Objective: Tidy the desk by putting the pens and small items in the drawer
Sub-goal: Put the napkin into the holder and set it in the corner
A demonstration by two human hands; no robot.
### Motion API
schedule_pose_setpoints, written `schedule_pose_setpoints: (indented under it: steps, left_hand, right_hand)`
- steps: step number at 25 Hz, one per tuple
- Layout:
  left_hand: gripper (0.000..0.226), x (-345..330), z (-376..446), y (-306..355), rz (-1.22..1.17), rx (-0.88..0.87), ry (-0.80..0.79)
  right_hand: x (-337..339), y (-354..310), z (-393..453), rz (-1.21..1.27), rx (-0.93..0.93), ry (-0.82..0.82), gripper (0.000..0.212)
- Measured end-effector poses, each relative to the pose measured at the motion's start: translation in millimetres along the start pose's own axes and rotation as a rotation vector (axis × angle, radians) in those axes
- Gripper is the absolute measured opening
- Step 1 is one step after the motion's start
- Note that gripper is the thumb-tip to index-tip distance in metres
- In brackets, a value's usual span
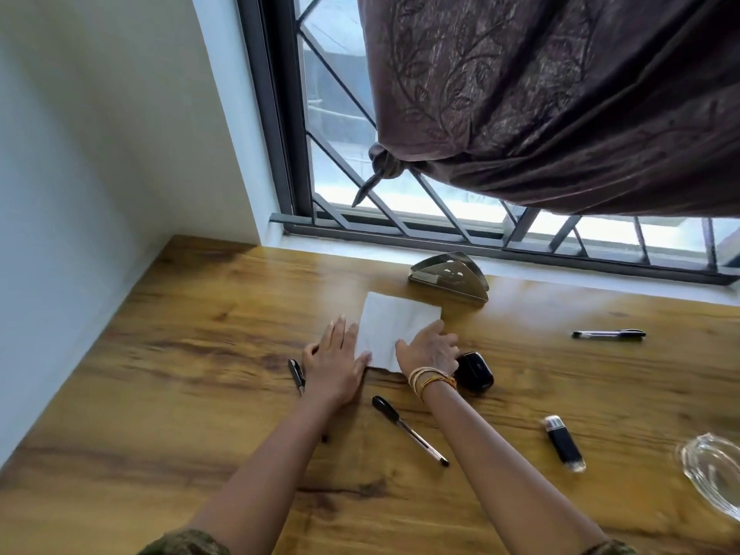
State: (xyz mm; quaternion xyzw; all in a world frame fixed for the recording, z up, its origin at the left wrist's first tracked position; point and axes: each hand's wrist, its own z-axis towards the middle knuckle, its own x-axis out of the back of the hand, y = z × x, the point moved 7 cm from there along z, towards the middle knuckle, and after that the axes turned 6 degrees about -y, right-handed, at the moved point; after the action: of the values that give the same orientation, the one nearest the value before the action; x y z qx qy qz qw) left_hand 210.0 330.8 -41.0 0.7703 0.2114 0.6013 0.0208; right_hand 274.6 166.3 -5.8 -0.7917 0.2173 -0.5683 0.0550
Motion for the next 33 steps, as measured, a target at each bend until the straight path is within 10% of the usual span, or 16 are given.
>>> schedule_pose_setpoints:
  steps: [18, 25, 33]
  left_hand:
    - [0.064, 16, 7, 10, -0.193, 0.075, -0.089]
    - [0.075, 31, 8, 18, -0.788, 0.076, 0.122]
    - [0.08, 23, -4, 53, -1.982, 0.09, -0.448]
  right_hand:
    - [7, 19, 1, 0.778, 0.255, -0.098, 0.021]
    - [28, -3, -12, 1.056, 0.313, -0.398, 0.025]
    - [58, -42, -37, 1.195, 0.492, -0.609, 0.039]
